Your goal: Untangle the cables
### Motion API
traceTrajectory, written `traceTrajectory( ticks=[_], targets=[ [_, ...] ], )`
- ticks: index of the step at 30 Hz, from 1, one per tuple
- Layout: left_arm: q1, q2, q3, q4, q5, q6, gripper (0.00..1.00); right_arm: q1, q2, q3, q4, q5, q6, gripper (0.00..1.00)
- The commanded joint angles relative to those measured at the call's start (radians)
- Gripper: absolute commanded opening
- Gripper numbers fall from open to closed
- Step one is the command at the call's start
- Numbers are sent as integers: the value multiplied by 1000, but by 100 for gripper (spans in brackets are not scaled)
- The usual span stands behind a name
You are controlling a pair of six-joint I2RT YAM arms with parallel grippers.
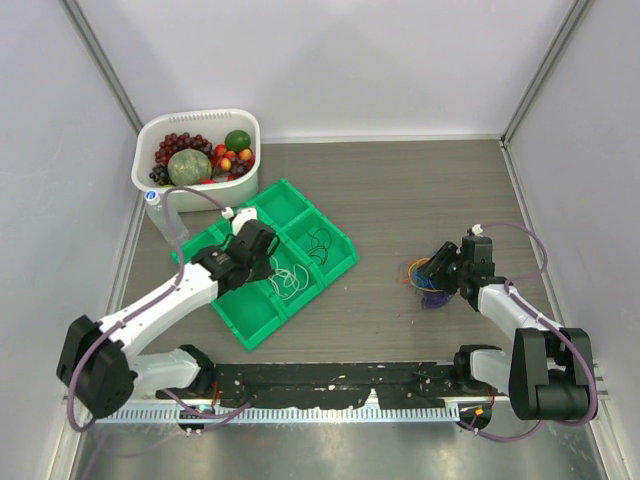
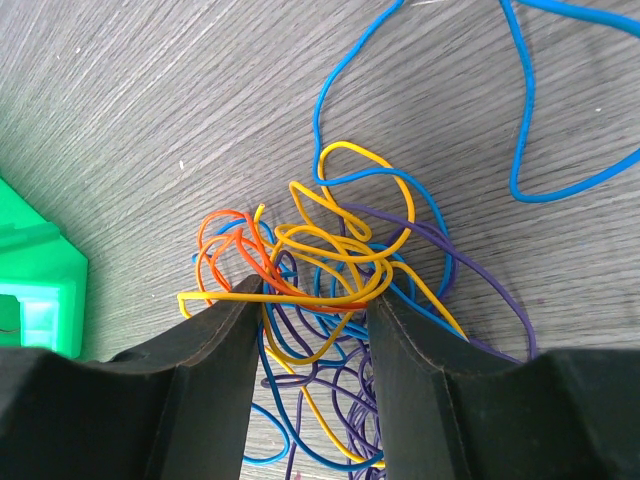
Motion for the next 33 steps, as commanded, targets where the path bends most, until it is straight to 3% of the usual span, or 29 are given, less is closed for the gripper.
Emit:
traceTrajectory(
  ticks=[1,6,10,12,14,17,20,25,28,30,32,33],
  targets=[
    [2,126,65,66,-9,5,0,-1,2,-12,-8,-12,-19,50],
    [-1,198,89,78,19,5,0,-1,2,-14,-7,-16,-22,50],
    [-2,105,67,128,50,34,42,0,16,-11,1,-28,-27,50],
    [-1,35,37,166,60,51,55,2,20,-11,4,-41,-25,49],
    [-1,-42,14,219,91,71,61,14,30,-9,18,-55,-30,46],
    [-1,-67,4,313,206,100,63,71,66,6,21,-88,-44,36],
    [-6,-4,23,433,435,116,63,128,97,20,6,-96,-50,30],
    [-114,241,151,611,672,152,67,203,97,1,22,-154,-38,30],
    [-162,426,269,652,740,153,66,211,82,-18,44,-200,-30,31],
    [-170,519,305,727,790,119,63,215,56,-29,49,-203,-30,32],
    [-173,615,351,784,814,87,50,218,27,-34,49,-211,-30,33],
    [-176,649,374,784,823,88,49,218,14,-40,52,-225,-30,34]
  ],
)
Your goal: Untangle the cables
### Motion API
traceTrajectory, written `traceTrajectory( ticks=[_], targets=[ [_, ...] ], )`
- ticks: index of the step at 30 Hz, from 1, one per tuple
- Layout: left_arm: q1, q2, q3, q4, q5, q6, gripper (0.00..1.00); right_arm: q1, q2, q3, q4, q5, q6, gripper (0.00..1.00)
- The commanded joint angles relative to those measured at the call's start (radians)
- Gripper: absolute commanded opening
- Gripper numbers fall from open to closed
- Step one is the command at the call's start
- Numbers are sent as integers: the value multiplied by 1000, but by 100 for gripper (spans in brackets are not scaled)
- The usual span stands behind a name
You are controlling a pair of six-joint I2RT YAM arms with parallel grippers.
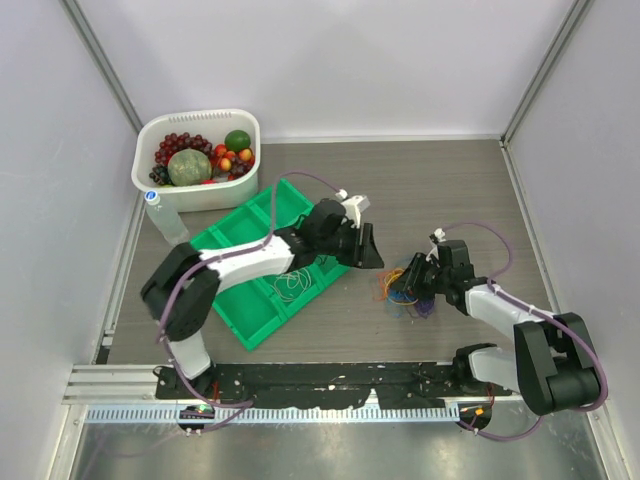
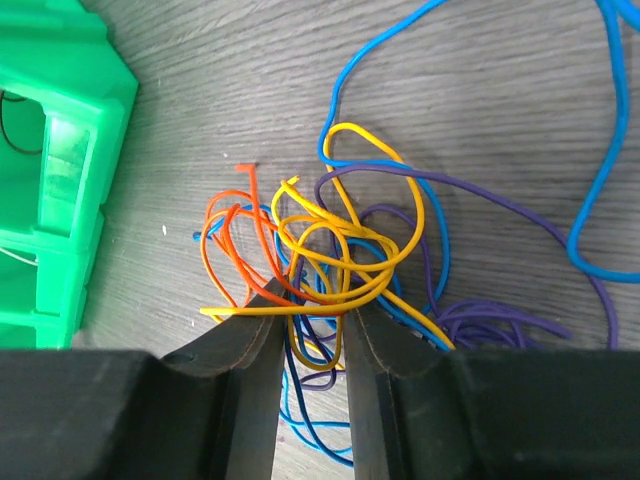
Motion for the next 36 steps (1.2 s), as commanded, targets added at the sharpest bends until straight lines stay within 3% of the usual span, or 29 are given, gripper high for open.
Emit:
traceTrajectory(
  ticks=[1,6,12,15,23,28,33,36],
  targets=[
    [-5,139,109,156,130,-11,48,12,-56,-28,0,-47,-7,34],
    [-30,271,205,101,145,12,47,12,-61,-28,0,-34,-9,34],
    [-57,312,209,93,154,8,30,13,-61,-25,0,-21,-10,34],
    [-74,308,196,100,150,9,26,12,-55,-27,0,-22,-9,34],
    [-99,351,217,68,110,-6,30,13,-46,-21,0,-21,-14,35],
    [-99,372,248,37,101,20,21,12,-49,-22,0,-16,-9,34],
    [-105,282,243,-8,87,66,0,12,-47,-5,-43,74,5,35],
    [-123,141,217,-45,102,107,0,12,-26,24,-120,229,29,34]
  ],
)
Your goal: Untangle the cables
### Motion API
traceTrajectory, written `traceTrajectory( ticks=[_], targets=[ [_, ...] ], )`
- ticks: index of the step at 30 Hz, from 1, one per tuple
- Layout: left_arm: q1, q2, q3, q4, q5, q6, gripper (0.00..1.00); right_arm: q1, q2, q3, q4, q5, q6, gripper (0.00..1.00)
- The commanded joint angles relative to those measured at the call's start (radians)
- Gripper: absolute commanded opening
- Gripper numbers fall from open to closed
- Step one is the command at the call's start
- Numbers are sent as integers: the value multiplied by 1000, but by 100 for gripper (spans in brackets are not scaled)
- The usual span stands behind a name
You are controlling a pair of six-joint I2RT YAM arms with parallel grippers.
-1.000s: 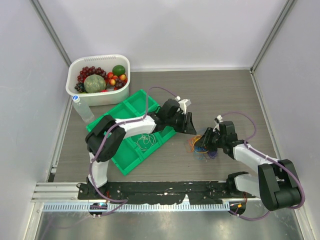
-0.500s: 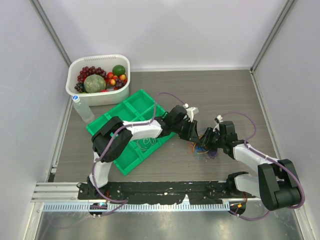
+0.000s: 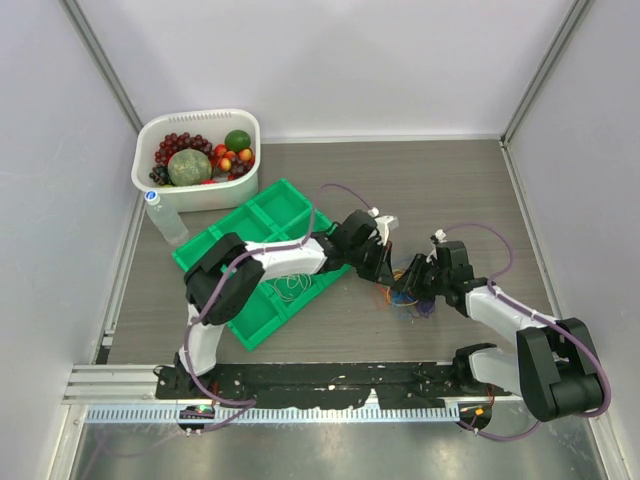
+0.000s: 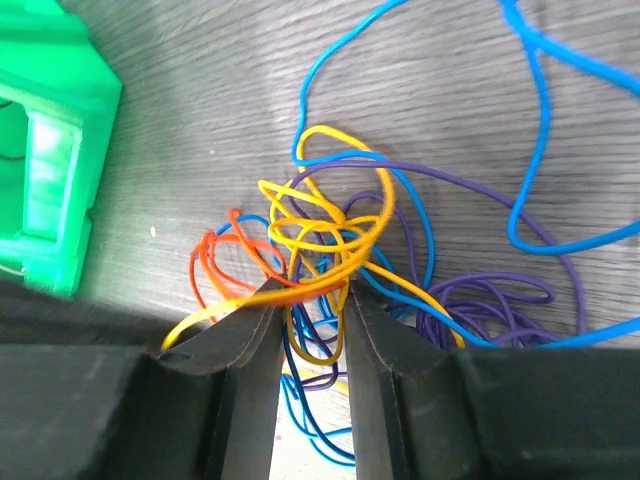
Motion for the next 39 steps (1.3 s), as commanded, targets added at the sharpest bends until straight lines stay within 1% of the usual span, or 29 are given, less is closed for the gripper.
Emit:
traceTrajectory(
  ticks=[1,4,6,9,10,11,15,18,20,23,24,26,27,29,30,32,35,38,39],
  targets=[
    [-28,-258,-5,-43,-1,97,0,4,24,47,-96,224,23,35],
    [-64,-430,12,-86,-56,184,0,0,27,55,-116,296,48,35],
    [-85,-528,47,-119,-127,240,0,0,13,53,-118,322,62,35],
    [-90,-644,109,-141,-204,266,0,-7,-13,53,-133,359,77,34],
    [-90,-671,130,-141,-235,271,0,-15,-28,53,-142,404,83,34],
    [-88,-696,155,-141,-258,275,0,-19,-44,50,-147,417,83,34],
    [-90,-745,263,-159,-320,284,0,-56,-82,33,-151,428,91,34],
    [-90,-747,362,-196,-323,306,0,-107,-81,41,-159,432,74,36],
    [-90,-773,397,-201,-335,332,0,-143,-65,56,-165,426,62,37],
    [-90,-807,469,-250,-399,392,0,-179,-32,77,-165,417,42,40],
    [-88,-819,483,-262,-424,410,0,-184,-26,79,-162,408,33,43],
    [-88,-831,503,-305,-505,429,0,-182,-9,79,-144,377,17,44],
    [-90,-839,506,-326,-536,433,0,-182,-3,75,-130,315,13,44],
    [-88,-843,494,-371,-603,435,0,-184,2,75,-124,285,-3,46],
    [-90,-846,489,-400,-637,435,0,-182,2,75,-124,279,-4,51],
    [-90,-846,465,-446,-720,423,0,-184,-10,65,-115,259,-7,53],
    [-90,-857,396,-498,-806,406,0,-184,-35,53,-96,242,-12,57],
    [-88,-885,322,-523,-884,386,0,-184,-56,38,-79,216,-16,59],
    [-87,-891,295,-529,-910,375,0,-182,-59,36,-76,212,-18,62]
  ],
)
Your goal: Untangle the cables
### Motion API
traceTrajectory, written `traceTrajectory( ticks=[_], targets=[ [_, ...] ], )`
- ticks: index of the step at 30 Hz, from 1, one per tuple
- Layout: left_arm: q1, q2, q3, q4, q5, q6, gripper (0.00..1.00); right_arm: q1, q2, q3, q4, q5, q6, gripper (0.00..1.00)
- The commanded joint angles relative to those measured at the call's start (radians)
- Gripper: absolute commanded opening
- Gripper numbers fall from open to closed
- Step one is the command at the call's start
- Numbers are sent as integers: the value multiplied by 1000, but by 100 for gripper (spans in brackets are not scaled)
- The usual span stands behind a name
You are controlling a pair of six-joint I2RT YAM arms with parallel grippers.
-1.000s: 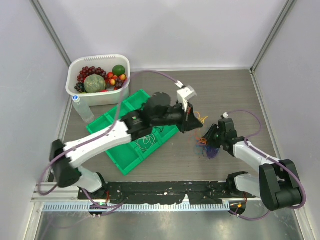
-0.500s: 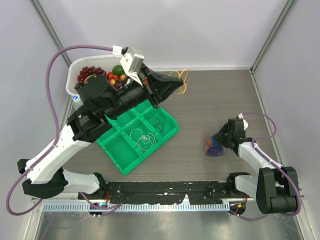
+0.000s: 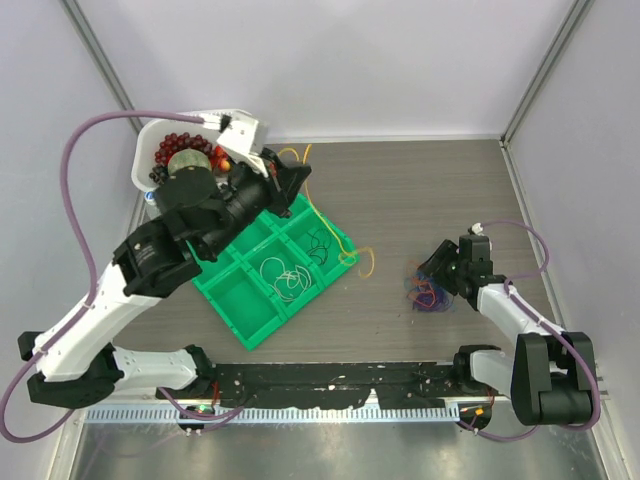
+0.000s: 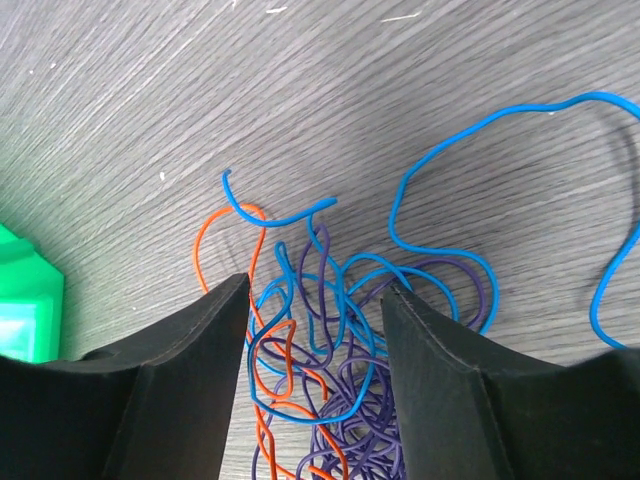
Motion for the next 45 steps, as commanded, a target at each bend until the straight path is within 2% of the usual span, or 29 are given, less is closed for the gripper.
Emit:
traceTrajectory(
  ticks=[1,5,8,12,23,30,34,42,45],
  targets=[
    [1,-25,-105,-96,-195,-35,0,0,-26,-27,11,-55,-29,62],
    [2,-51,-165,-182,-351,-75,0,9,-16,-25,16,-64,-34,62],
    [2,-76,-202,-254,-417,-104,0,12,-14,-25,17,-66,-32,62],
    [2,-122,-230,-314,-447,-137,0,15,-16,-28,22,-67,-32,62],
    [2,-186,-177,-455,-563,-155,0,19,-2,-25,28,-71,-34,61],
    [2,-198,-249,-509,-586,-212,0,21,13,-21,29,-77,-37,60],
    [2,-202,-280,-555,-606,-259,0,24,21,-18,29,-77,-37,60],
    [2,-217,-349,-731,-660,-505,0,27,18,-18,31,-74,-35,60],
    [4,-247,-329,-736,-665,-500,0,30,21,-18,31,-75,-37,60]
  ],
)
